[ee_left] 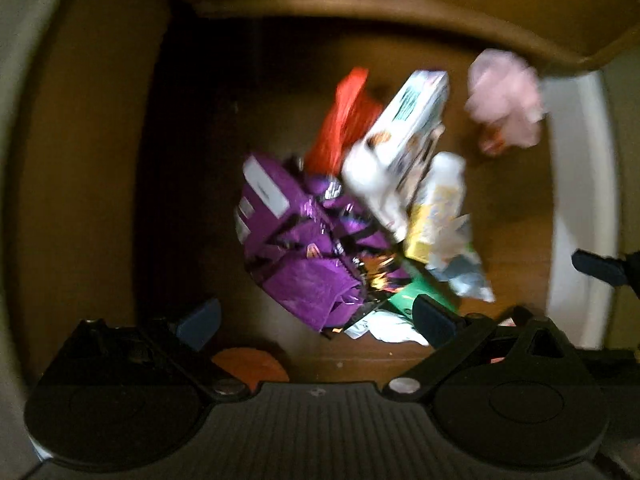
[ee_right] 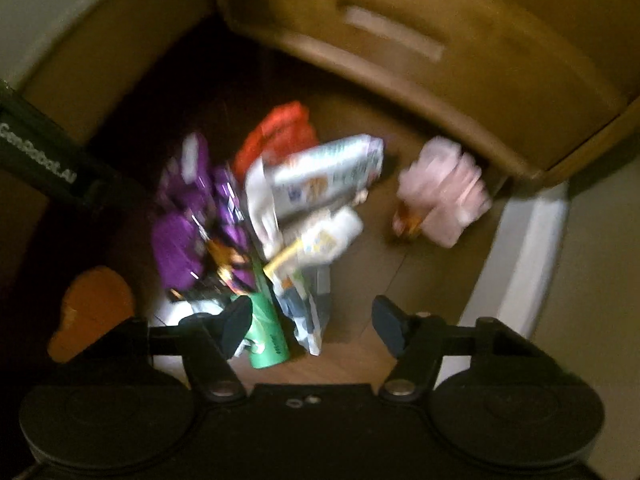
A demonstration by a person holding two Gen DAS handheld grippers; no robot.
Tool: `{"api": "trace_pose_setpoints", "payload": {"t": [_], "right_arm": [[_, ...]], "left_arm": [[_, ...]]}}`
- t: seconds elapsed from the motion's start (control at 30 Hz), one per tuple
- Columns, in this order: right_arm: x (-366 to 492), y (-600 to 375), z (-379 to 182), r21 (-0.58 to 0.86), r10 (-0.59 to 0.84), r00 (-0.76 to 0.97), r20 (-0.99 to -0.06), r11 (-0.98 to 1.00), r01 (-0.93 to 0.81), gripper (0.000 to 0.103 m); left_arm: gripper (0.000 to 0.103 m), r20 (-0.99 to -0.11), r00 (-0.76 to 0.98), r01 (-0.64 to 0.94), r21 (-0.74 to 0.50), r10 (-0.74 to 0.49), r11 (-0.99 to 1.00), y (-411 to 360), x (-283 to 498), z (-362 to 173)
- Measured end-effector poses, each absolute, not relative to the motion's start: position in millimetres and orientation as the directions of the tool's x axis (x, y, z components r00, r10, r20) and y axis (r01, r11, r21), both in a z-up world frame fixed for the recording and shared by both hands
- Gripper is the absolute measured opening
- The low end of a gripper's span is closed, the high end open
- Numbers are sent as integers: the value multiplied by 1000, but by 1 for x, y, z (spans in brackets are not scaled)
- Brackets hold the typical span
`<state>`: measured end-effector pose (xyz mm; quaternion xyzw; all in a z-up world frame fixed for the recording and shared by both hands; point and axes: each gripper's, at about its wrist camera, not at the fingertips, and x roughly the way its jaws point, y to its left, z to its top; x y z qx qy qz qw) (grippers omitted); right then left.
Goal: Collect trash
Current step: 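Lower the left tool to the floor and grasp the purple snack bags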
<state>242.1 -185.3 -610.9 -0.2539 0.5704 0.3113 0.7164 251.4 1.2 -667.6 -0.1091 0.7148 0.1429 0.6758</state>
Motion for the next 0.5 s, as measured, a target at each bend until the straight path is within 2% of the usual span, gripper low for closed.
{"api": "trace_pose_setpoints", "payload": {"t": [0.2,0.37,0.43,0.5], "right_arm": [[244,-187,-698,8,128,95,-987,636,-772,63],[251,-180,-736,10,126,87,-988,624,-782,59],[254,-178,-743,15,133,90,-987,634,-773,51],[258,-174,-752,8,125,94,-988,640,-769,43]], "left_arm": [[103,-991,-130,-462,34,-30,886,11,249,-752],[102,-987,-143,-500,5,-76,866,8,256,-781],[101,-986,-144,-513,0,-86,859,9,259,-787],[90,-982,-154,-537,-7,-107,843,13,262,-792]]}}
